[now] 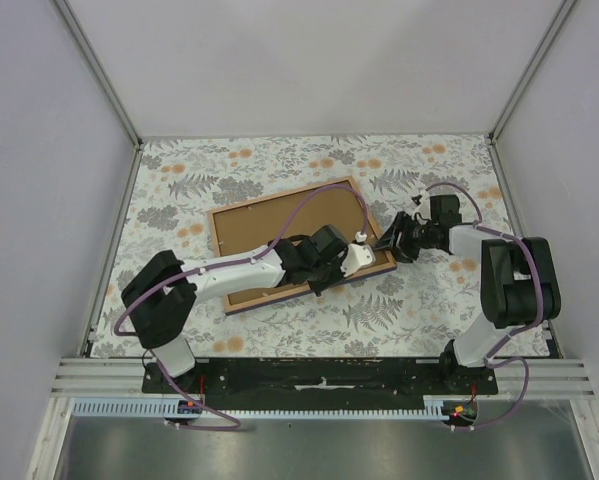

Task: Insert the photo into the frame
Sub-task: Pick up the photo frame from the center of the board.

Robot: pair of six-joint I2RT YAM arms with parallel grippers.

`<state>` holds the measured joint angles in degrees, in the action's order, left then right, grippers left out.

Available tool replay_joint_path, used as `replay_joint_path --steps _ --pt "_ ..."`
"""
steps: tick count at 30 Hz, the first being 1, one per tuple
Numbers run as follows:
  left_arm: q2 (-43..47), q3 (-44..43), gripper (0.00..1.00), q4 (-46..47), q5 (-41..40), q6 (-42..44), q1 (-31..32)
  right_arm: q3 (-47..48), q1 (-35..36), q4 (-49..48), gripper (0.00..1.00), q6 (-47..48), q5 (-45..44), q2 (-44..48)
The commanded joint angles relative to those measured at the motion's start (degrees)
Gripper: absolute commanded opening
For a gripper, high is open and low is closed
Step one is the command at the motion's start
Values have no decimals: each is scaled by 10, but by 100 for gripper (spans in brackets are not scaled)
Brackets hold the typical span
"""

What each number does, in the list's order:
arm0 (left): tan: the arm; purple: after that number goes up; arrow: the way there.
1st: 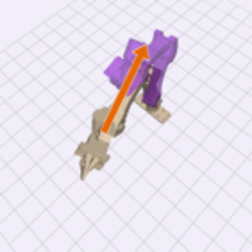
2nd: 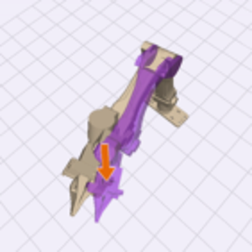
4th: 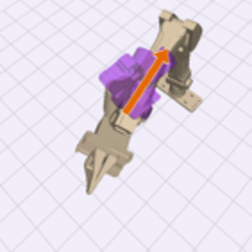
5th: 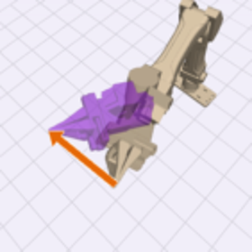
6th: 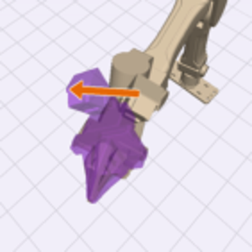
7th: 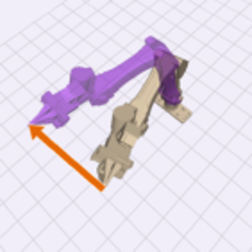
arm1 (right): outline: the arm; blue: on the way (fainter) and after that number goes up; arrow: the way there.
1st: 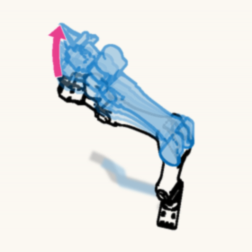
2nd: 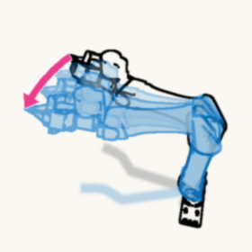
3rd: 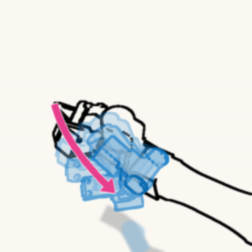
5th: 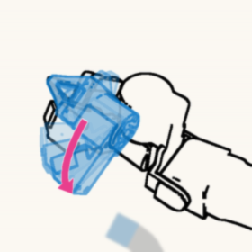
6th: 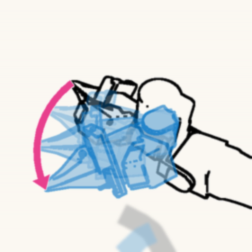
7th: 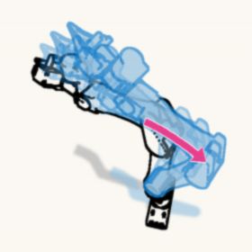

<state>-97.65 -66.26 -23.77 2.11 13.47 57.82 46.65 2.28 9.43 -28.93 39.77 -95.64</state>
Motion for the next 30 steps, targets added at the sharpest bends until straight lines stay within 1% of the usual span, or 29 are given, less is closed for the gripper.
replay_joint_path --steps 1,5,6,7,8,10,11,13,15,18,21,23,26,30 --pt "57 -7 2 50 -3 -5 -2 -9 -12 -37 51 -30 64 0" --pt "69 -9 2 51 -12 -6 -2 -13 -19 -37 27 -47 73 16" --pt "75 -9 7 51 -18 -7 -2 -14 -19 -36 22 -52 73 22" --pt "78 -9 18 50 -19 -7 -2 -15 -18 -35 16 -58 73 28" --pt "84 -9 32 50 -38 -8 -2 -16 -19 -35 12 -63 76 35" --pt "98 -10 46 50 -51 -8 1 -16 -19 -28 4 -72 77 48" --pt "106 -11 57 52 -61 -8 3 -16 -18 -22 1 -76 74 55" --pt "124 -11 71 52 -86 -6 11 -16 -18 -12 0 -92 73 68" --pt "139 -10 78 53 -118 -6 24 -17 -18 -3 0 -109 69 77" --pt "155 8 84 59 -200 -1 62 -19 -18 9 0 -139 65 95" --pt "170 55 87 103 -308 18 101 -18 -19 17 0 -164 65 112" --pt "184 92 88 140 -355 33 120 -10 -19 39 0 -171 55 123" --pt "207 134 88 180 -387 53 135 10 -20 79 0 -168 40 139" --pt "238 181 88 234 -398 98 142 41 -19 136 0 -156 19 147"
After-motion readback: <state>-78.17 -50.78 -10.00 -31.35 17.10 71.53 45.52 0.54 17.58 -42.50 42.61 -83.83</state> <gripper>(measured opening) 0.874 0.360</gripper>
